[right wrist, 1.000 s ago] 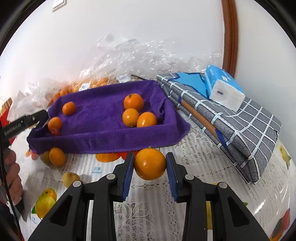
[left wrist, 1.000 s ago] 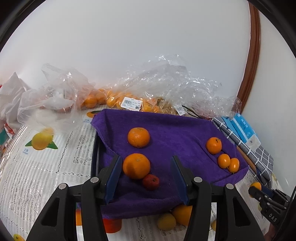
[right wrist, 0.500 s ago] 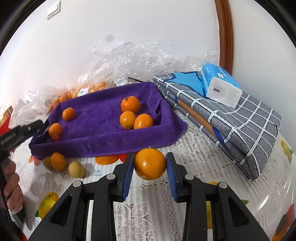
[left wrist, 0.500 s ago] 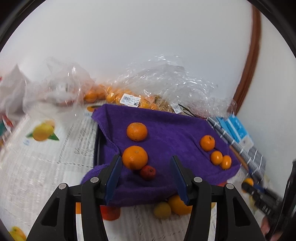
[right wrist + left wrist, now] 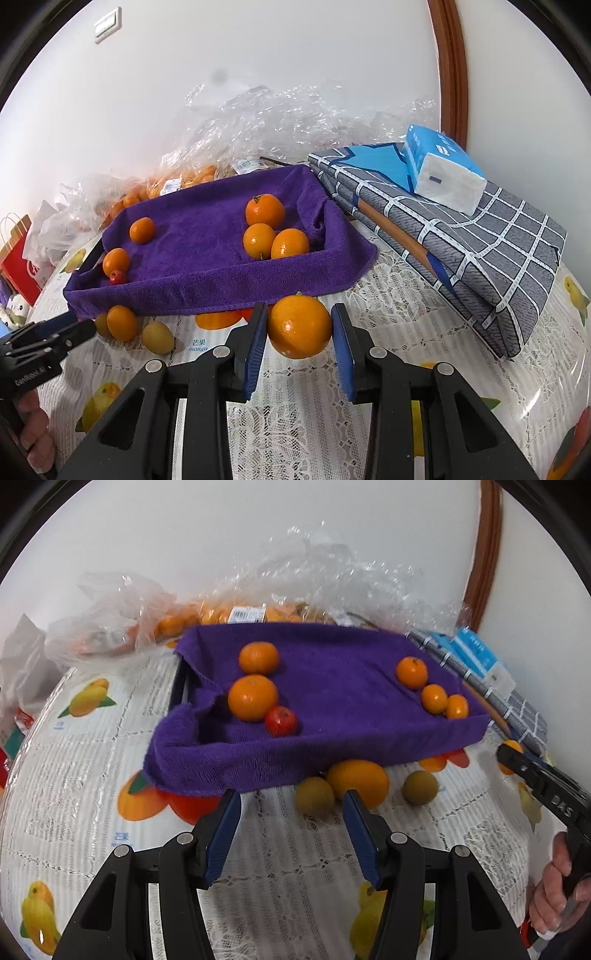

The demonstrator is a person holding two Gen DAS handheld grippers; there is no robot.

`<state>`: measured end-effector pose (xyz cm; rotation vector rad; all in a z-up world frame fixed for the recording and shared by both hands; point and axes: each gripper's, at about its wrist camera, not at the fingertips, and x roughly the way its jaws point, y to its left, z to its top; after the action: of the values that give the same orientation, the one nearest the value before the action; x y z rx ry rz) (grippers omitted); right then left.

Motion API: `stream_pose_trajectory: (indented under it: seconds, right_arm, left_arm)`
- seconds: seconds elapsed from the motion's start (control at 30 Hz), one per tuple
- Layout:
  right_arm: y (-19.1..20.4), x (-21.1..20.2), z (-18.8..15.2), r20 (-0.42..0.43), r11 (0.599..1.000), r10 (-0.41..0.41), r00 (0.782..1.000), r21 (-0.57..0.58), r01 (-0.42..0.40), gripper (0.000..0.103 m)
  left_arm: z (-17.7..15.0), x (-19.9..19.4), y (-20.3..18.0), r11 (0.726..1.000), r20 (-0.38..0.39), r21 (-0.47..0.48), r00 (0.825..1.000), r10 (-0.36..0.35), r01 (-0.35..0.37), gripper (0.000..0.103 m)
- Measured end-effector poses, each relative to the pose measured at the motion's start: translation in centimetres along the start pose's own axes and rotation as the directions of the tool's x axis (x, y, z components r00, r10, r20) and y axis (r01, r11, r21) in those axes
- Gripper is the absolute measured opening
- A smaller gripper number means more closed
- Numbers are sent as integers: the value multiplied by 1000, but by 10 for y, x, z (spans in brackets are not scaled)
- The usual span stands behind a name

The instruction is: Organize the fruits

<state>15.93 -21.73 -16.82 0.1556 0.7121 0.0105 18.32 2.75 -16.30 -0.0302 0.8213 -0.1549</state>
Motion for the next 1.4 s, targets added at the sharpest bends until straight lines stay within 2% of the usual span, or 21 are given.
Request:
stream_pose_trajectory:
  seconds: [0.43, 0.53, 0.57, 0.6, 0.7, 0.9, 1.4]
  right_arm:
    - [1, 1, -1, -6, 1000, 24, 1000, -13, -24, 35]
    - [-1, 2, 0, -10, 1000, 26, 1000, -8, -26, 35]
    - [-1, 2, 0, -11, 1000, 27, 1000, -5, -27, 35]
    - [-2, 2, -1, -11, 1000, 29, 1000, -3, -29, 35]
    - [-2, 2, -1, -13, 999, 35, 999, -2, -35, 35]
    - [-1, 2, -1, -12, 999, 34, 999, -5, -34, 35]
    - [-3, 1, 0, -9, 999, 38, 999, 9, -38, 35]
  left_arm:
    - [5, 8, -6, 1000, -3, -8, 1000, -13, 13, 54]
    - [3, 8, 1, 996, -8, -40, 997, -80, 79, 32]
    - [3, 7, 4, 992, -2, -48, 993, -114, 114, 28]
    - [2, 4, 8, 984, 19, -63, 986, -164, 165, 27]
    - [-1, -3, 21, 965, 71, -118, 972, -226, 233, 24]
    - [-1, -5, 22, 961, 88, -125, 968, -235, 245, 19]
    - [-2, -9, 25, 958, 114, -127, 963, -242, 256, 19]
